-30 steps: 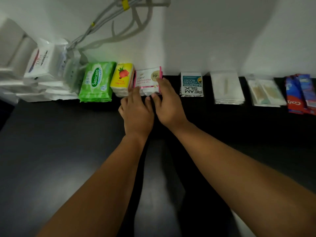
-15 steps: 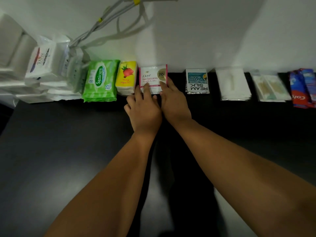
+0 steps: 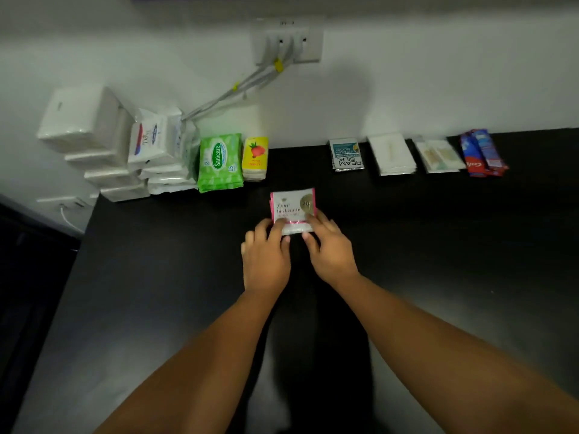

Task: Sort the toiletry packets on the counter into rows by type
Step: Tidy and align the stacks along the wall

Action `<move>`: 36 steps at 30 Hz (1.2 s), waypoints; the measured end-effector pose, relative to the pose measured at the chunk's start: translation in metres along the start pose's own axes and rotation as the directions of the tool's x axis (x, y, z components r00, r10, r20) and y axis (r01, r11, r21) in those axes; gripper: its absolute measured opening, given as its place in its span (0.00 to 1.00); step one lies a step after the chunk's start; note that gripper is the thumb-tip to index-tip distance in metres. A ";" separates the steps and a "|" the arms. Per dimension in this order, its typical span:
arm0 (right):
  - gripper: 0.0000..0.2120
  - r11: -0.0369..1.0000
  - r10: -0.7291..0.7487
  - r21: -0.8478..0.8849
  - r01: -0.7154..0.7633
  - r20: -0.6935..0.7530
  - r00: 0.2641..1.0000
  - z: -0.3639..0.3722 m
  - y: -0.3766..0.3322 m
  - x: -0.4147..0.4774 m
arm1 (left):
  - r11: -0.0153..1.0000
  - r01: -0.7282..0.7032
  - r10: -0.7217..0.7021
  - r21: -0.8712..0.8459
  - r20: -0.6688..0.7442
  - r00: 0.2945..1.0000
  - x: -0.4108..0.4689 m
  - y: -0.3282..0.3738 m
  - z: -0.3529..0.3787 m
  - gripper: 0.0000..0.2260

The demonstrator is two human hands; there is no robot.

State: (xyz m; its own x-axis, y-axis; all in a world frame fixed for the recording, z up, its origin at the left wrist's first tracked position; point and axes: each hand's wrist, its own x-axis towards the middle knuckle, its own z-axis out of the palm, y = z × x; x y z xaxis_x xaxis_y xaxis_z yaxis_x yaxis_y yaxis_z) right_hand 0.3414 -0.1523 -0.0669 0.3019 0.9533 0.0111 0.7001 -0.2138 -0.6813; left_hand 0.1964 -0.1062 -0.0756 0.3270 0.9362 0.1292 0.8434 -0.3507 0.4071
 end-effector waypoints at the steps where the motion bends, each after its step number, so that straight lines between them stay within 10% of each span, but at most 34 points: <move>1: 0.24 1.000 0.017 -0.014 -0.017 0.023 1.000 0.001 -0.002 -0.014 | 1.000 -0.010 0.010 0.010 0.016 1.000 -0.012 -0.002 -0.004 0.18; 17: 0.32 0.990 0.042 -0.136 -0.032 0.070 0.997 -0.013 -0.002 -0.068 | 0.994 -0.106 0.109 -0.029 0.136 0.985 -0.044 -0.020 -0.027 0.29; 36: 0.20 0.976 -0.056 -0.211 0.049 -0.027 0.998 -0.043 0.023 0.031 | 0.986 -0.152 0.151 -0.070 -0.026 0.988 0.045 0.024 0.006 0.18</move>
State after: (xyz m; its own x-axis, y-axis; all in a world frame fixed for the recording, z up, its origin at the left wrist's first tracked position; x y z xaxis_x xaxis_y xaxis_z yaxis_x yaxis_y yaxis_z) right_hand 0.3944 -0.1372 -0.0509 0.2797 0.9576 0.0685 0.8345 -0.2072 -0.5105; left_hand 0.2335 -0.0723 -0.0653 0.4388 0.8730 0.2129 0.7518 -0.4864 0.4452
